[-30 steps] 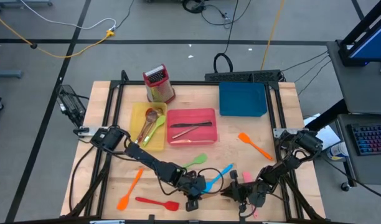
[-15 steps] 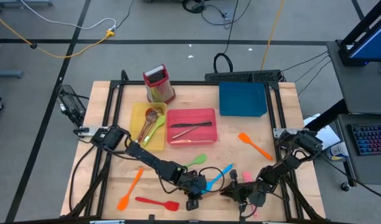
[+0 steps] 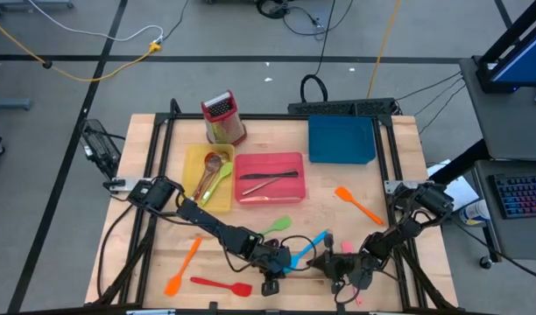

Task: Pick & Place Kitchen Items
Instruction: Put the gold table knife into the pink bin

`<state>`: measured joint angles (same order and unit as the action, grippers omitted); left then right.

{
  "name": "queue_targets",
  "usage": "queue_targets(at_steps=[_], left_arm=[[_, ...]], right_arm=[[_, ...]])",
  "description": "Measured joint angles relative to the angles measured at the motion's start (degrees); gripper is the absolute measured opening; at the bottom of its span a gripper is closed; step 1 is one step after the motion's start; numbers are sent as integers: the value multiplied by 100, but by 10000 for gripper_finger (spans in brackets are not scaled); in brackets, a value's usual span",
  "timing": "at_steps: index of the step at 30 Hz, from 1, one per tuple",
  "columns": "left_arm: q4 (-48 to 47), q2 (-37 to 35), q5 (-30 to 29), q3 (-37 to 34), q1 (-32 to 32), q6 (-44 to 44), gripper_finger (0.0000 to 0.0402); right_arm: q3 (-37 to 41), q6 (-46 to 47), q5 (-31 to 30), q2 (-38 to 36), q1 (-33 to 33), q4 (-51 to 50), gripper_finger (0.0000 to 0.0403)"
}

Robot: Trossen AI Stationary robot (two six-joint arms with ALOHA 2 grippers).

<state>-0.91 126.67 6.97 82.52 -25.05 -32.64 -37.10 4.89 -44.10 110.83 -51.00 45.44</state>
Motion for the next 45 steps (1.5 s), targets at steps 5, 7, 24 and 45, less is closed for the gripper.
queue_targets(at_steps=[5,7,24,45], left_arm=[[-5,0,-101,0,1,-2,9],[-18,0,-146,0,-6,-2,8],[-40,-224,-919,5,-139,65,4],[-2769,-2052,-2776,7,411,328,2]], right_arm=[[0,-2,48,2,-7,271,19],[0,0,48,0,-7,507,28],[0,-169,92,-1152,-320,1115,57],[-2,281,674,-1897,-496,249,57]])
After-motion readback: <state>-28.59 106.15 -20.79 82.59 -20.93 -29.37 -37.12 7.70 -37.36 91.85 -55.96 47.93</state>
